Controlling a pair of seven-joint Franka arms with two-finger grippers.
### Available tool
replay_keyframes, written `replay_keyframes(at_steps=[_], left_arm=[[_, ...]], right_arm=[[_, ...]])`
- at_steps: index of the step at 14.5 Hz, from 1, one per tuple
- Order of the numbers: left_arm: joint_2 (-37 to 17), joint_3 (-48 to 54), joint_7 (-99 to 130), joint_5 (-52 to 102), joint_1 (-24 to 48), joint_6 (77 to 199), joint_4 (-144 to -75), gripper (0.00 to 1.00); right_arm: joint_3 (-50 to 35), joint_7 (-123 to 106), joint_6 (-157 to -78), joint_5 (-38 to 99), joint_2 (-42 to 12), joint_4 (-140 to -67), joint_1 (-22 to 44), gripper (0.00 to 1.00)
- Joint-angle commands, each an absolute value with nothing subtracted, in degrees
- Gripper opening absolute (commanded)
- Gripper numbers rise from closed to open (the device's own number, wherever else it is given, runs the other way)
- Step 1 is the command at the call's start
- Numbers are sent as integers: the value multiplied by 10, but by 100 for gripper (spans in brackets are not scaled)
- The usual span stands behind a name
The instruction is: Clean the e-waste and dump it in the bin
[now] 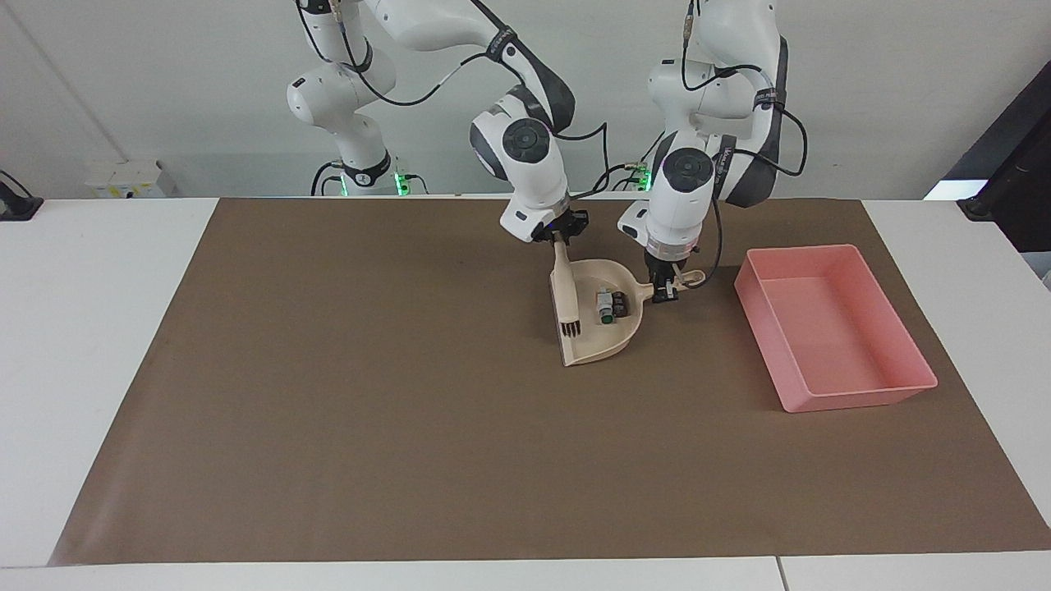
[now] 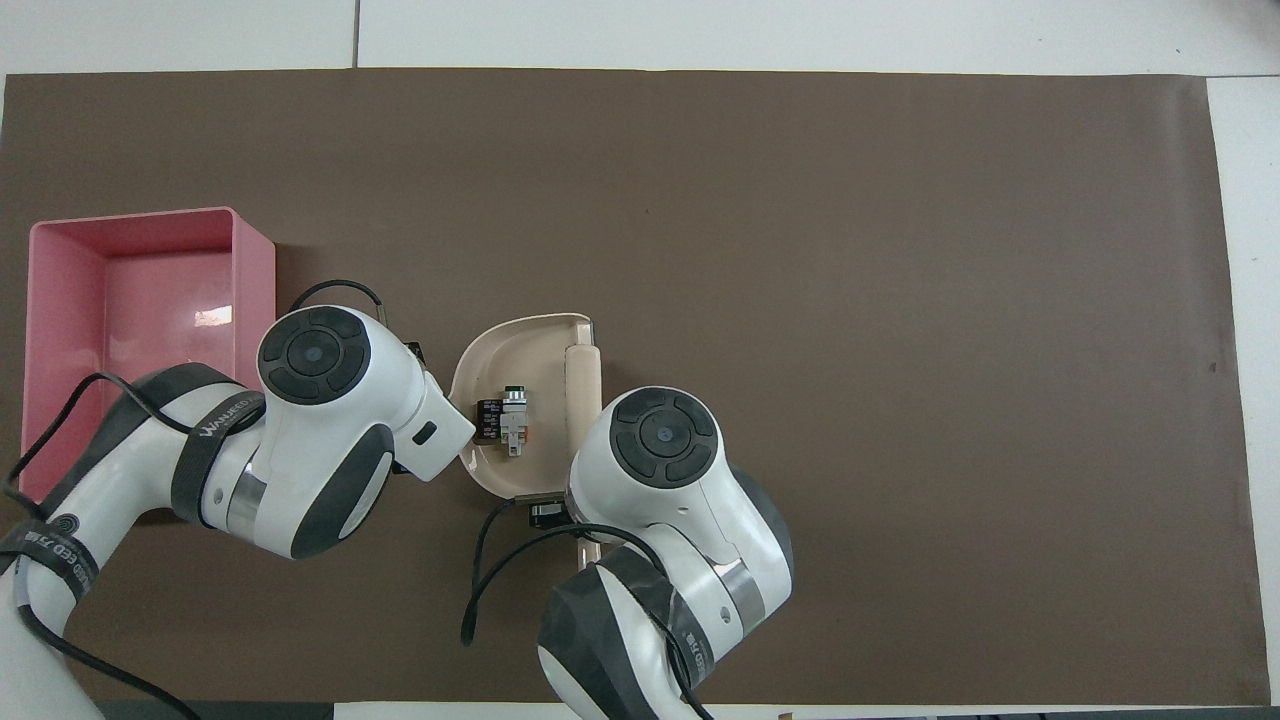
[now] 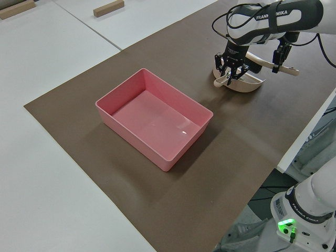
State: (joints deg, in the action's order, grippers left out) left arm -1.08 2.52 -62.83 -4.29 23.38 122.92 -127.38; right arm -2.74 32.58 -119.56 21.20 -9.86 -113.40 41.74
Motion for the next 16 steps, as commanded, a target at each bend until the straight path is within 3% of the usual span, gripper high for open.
replay_keyframes(at_steps=[1,6,9,16], left_arm=[[-11,25,-702,17,205,1251,-1278,0],[-18,24,-881,146,142,1248,-1272,0],[-21,24,-931,194,97,1234,-1260,0],[-76,21,-954,239,-3,1053,-1070,0]], right_arm=[[-27,360,-1164,158,-67,-1147,413,0],[-25,388,-1086,97,-25,-1147,382,0],[-25,369,-1043,76,14,-1147,307,0],[-25,132,-917,15,59,-1144,74,0]])
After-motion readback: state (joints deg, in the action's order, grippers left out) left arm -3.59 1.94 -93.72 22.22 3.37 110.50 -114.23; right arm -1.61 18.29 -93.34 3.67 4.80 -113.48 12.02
